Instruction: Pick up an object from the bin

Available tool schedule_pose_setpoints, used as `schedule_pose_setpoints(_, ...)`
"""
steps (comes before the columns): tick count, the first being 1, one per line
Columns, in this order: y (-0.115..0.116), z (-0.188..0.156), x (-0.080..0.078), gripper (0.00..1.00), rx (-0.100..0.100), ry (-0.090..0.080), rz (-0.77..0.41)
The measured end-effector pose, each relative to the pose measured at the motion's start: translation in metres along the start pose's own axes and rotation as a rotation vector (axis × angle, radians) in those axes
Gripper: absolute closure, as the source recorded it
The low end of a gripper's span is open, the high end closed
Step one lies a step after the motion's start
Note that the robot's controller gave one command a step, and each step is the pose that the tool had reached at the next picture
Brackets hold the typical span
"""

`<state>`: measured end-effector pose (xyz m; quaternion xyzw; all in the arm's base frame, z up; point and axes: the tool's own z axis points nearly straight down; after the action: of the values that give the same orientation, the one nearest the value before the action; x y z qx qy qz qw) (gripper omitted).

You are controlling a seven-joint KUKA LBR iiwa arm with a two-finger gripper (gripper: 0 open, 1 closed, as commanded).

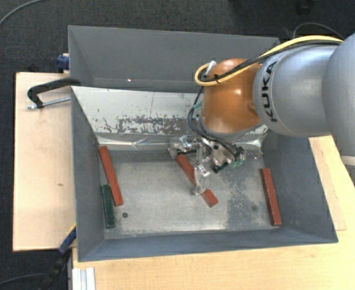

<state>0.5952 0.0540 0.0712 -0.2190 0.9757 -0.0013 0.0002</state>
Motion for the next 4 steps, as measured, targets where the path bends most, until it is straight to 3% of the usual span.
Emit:
schedule_pose_setpoints(1,-0.057,0.000,0.029,0.00,0.001,-0.005,-0.548)
schedule_pose_setpoints(2,-0.079,-0.012,0.041,0.00,0.000,-0.008,-0.441)
schedule_pose_setpoints(3,-0.119,-0.001,0.073,0.00,-0.003,-0.005,-0.111)
schedule_pose_setpoints(4,-0.136,-0.007,0.101,0.00,-0.002,-0.002,0.078)
